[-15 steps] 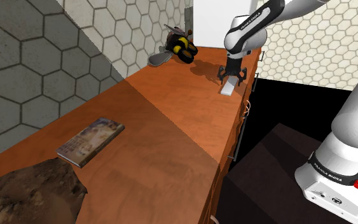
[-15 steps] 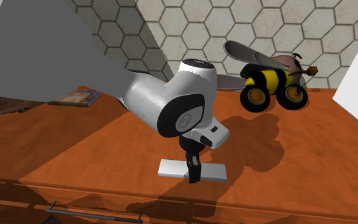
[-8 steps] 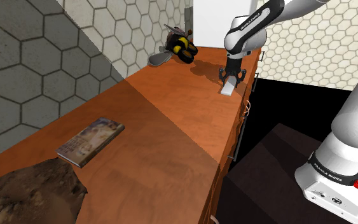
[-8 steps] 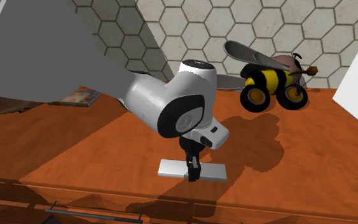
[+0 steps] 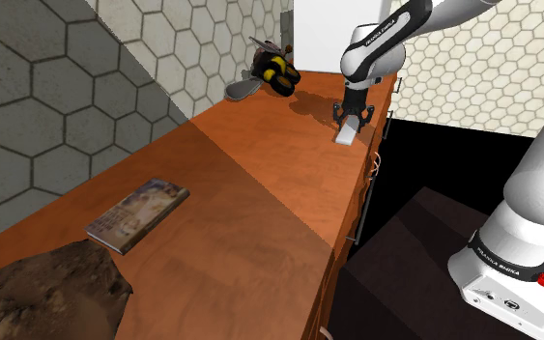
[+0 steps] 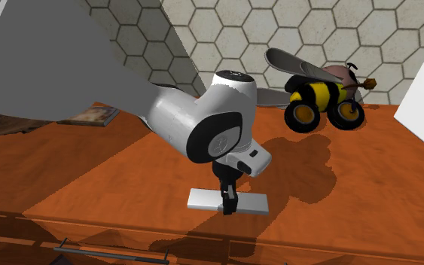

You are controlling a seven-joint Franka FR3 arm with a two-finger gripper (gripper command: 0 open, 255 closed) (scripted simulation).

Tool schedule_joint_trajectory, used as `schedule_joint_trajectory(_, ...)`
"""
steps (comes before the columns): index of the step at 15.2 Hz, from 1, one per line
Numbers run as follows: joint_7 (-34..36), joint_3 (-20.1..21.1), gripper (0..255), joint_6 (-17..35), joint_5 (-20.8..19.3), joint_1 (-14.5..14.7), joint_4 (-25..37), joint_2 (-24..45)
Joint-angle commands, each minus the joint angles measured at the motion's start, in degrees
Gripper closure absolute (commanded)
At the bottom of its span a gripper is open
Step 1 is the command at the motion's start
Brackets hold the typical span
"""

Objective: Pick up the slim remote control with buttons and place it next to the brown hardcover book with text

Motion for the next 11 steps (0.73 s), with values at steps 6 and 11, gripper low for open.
schedule_joint_trajectory(6,0.3,0.0,255,-3.6,-0.3,0.0,1.4,-2.2)
schedule_joint_trajectory(11,0.5,-0.1,255,-7.3,-0.6,0.0,3.2,-4.1)
